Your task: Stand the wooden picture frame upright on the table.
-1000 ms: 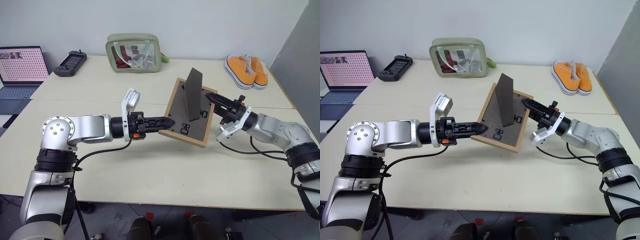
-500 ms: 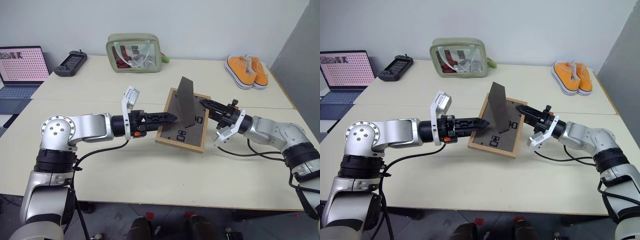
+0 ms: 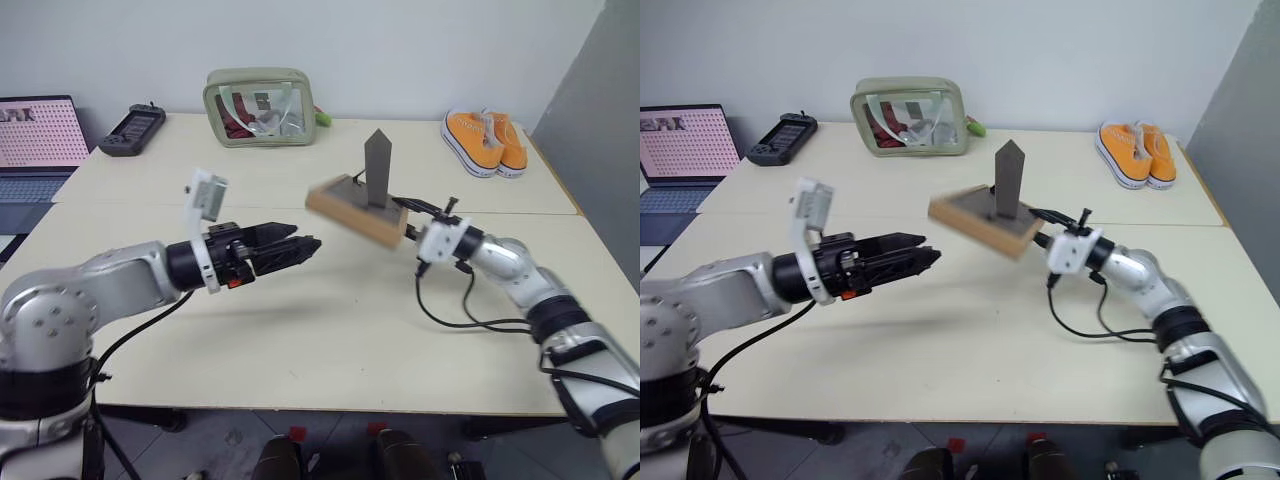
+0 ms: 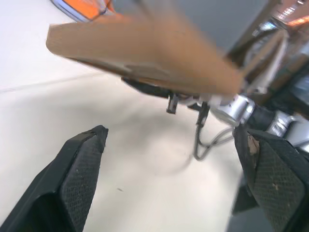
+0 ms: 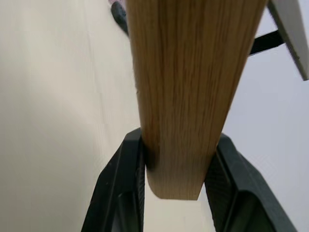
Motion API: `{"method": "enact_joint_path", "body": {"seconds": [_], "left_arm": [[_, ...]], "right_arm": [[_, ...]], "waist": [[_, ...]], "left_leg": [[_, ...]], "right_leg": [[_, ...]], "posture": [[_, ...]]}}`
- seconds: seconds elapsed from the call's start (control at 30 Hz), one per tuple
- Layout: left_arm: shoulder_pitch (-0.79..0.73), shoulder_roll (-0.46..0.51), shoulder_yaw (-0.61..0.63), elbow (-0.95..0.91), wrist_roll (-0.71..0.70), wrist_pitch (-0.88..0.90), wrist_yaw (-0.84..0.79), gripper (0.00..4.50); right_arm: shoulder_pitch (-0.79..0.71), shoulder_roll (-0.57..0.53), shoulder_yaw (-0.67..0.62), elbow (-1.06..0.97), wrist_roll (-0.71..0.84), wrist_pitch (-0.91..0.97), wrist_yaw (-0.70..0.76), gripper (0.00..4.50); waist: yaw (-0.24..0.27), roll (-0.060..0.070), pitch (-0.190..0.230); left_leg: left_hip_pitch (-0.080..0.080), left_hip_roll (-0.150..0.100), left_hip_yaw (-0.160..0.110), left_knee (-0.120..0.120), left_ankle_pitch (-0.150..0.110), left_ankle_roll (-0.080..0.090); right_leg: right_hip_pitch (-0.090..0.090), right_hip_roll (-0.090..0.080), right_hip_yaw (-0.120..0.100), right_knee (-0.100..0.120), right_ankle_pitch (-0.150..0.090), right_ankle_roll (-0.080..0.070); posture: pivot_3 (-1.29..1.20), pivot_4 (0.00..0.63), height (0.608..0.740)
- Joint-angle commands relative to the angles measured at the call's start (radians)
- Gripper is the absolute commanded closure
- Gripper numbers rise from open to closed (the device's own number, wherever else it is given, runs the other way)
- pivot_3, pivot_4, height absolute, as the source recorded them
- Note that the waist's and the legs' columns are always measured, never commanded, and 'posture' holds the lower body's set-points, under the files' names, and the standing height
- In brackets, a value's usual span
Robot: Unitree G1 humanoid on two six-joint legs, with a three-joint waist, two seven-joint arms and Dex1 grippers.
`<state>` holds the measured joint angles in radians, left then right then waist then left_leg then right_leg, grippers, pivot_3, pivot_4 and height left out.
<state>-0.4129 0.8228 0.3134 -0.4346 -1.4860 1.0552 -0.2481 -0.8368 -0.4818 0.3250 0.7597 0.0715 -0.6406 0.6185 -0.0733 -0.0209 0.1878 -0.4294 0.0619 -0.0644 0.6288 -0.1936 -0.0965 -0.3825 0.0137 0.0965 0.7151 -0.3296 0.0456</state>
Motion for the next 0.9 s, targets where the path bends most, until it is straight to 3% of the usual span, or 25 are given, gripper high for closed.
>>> {"method": "enact_joint_path", "body": {"seconds": [0.03,0.17,0.27,0.47,0.9], "left_arm": [[0.039,-0.006,0.071,-0.081,-0.05,-0.065,0.085,0.05],[0.134,0.032,0.127,-0.149,-0.089,-0.086,0.129,0.05],[0.238,0.083,0.182,-0.175,-0.037,-0.075,0.087,0.05],[0.395,0.141,0.263,-0.201,0.041,-0.086,-0.001,0.05],[0.348,0.175,0.249,-0.168,0.014,-0.102,0.01,0.05]], "right_arm": [[-0.015,0.036,-0.097,-0.094,0.19,0.206,0.198,3.19],[-0.008,0.102,-0.13,-0.132,0.274,0.408,0.334,3.19],[0.005,0.117,-0.134,-0.147,0.28,0.492,0.413,3.19],[0.039,0.136,-0.157,-0.166,0.275,0.612,0.465,3.19],[0.119,0.154,-0.216,-0.227,0.307,0.868,0.439,3.19]], "waist": [[0.009,0.0,0.0],[0.021,0.0,0.0],[0.022,0.0,0.0],[0.024,0.001,0.0],[0.022,0.001,0.0]], "left_leg": [[0.0,0.0,0.0,0.0,0.0,0.0],[0.0,-0.001,0.0,0.0,0.0,0.0],[0.0,-0.001,-0.001,0.0,0.0,0.001],[0.001,-0.001,0.0,0.0,0.0,0.001],[0.001,-0.001,0.001,-0.001,-0.001,0.001]], "right_leg": [[0.0,0.0,0.0,-0.001,0.0,0.0],[0.002,0.0,0.0,-0.002,0.0,0.0],[0.001,0.0,0.0,-0.002,0.0,0.0],[0.001,0.001,0.0,-0.002,-0.001,-0.001],[0.0,0.002,0.001,-0.002,-0.001,-0.001]], "posture": [[0.0,0.15,0.74],[0.0,0.15,0.74],[0.0,0.15,0.74],[0.0,0.15,0.74],[0.0,0.15,0.74]]}}
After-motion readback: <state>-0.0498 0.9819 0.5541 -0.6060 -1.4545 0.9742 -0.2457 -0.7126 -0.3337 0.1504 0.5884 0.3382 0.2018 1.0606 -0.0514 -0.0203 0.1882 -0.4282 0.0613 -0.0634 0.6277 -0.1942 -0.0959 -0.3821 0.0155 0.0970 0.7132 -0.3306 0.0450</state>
